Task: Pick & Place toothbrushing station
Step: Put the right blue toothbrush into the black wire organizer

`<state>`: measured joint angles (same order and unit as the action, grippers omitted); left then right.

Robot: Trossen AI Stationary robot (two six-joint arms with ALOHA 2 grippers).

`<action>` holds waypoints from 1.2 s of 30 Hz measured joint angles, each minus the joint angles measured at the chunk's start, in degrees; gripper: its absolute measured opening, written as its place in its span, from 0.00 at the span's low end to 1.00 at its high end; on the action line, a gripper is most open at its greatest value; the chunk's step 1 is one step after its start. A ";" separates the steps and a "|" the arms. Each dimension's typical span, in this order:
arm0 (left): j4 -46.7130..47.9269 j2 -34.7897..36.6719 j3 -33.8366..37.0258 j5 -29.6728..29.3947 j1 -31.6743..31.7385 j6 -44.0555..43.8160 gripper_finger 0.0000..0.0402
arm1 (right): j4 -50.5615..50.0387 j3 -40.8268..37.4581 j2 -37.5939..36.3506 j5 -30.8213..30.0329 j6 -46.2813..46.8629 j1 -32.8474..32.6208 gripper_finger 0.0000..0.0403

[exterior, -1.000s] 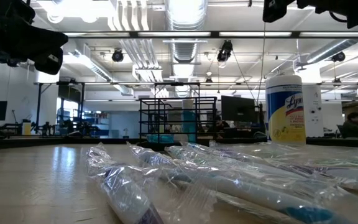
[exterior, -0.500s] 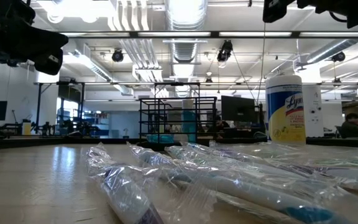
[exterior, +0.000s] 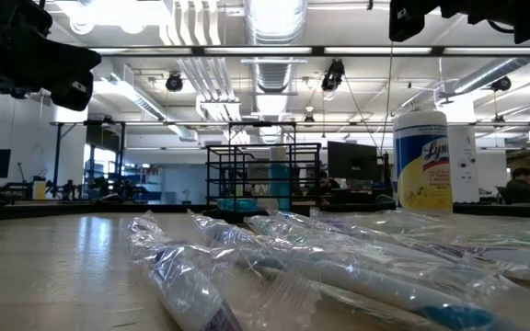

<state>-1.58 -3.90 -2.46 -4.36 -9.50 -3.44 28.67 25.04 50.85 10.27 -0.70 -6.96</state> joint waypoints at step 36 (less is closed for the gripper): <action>0.33 0.02 0.00 -0.11 -0.01 0.28 0.06 | -0.92 -0.63 0.33 -5.92 -1.41 -0.02 0.13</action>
<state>-1.26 -3.88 -2.46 -4.48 -9.51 -3.16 27.75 24.40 51.18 4.36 -2.11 -6.98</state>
